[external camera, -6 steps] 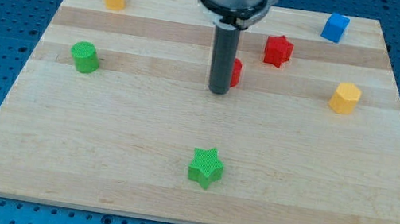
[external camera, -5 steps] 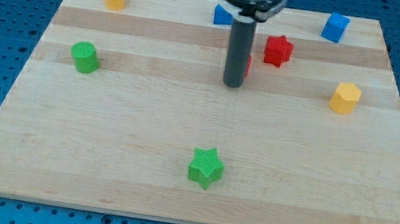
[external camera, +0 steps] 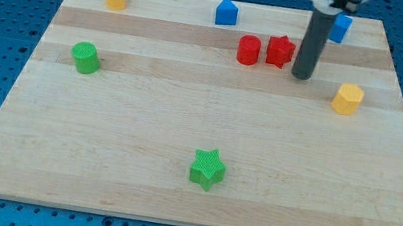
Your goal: Move the blue cube closer to the red star
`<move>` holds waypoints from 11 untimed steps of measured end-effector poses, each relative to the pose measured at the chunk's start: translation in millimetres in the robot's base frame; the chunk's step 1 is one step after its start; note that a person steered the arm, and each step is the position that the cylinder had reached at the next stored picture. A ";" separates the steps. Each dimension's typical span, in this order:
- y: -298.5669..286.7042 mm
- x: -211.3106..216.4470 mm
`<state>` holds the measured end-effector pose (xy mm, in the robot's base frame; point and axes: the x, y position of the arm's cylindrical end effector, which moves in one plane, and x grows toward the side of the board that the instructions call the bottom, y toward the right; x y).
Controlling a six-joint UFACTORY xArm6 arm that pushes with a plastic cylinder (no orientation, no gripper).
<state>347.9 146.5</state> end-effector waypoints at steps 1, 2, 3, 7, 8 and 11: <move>31.1 -24.4; 70.0 -50.8; 99.5 -88.3; 65.4 -101.9; 50.1 -84.5; 15.7 -76.2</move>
<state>271.7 162.2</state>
